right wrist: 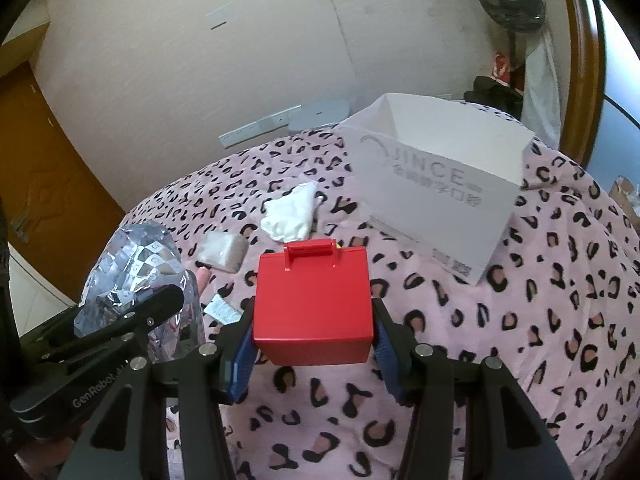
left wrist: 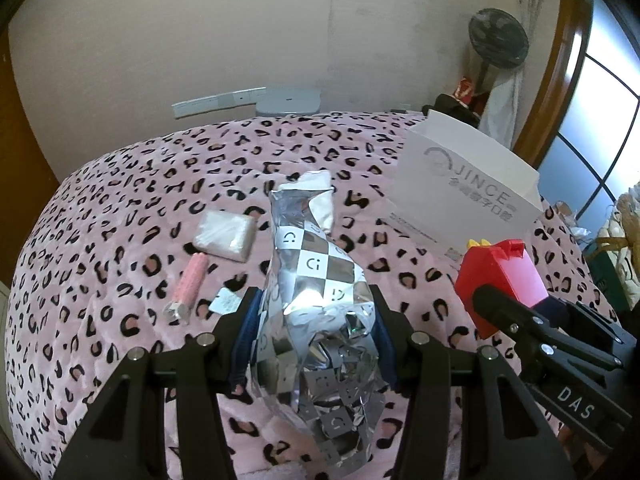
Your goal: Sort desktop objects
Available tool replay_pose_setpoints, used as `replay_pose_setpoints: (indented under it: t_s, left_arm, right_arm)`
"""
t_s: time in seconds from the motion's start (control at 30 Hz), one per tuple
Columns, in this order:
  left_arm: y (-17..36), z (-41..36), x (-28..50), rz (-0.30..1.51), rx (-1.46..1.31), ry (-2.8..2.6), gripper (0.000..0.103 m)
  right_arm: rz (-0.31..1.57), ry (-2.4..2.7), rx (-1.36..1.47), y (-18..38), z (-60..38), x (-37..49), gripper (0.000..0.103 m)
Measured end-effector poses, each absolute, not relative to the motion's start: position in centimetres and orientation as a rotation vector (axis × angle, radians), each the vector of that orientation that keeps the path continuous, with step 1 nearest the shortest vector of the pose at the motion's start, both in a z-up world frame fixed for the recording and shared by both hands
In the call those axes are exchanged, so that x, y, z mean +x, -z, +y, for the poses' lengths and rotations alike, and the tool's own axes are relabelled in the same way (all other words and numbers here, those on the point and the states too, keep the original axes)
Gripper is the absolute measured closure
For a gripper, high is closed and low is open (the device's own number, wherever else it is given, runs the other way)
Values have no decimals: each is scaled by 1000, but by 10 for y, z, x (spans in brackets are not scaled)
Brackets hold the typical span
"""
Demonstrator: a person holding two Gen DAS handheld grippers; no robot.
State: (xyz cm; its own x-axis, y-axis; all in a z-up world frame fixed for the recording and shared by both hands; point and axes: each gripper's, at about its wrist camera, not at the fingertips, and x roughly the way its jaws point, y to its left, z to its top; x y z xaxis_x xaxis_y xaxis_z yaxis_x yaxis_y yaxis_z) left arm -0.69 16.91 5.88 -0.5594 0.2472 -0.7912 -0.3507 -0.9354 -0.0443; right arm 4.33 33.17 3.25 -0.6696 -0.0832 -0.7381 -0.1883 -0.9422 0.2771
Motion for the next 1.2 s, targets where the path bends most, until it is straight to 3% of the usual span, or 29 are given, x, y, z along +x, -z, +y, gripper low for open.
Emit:
replay_pose_setpoints:
  t_s: [1.2]
  left_arm:
    - [-60, 266, -11, 283, -1174, -2331, 51]
  right_arm:
    - [560, -2649, -1164, -33, 403, 65, 50]
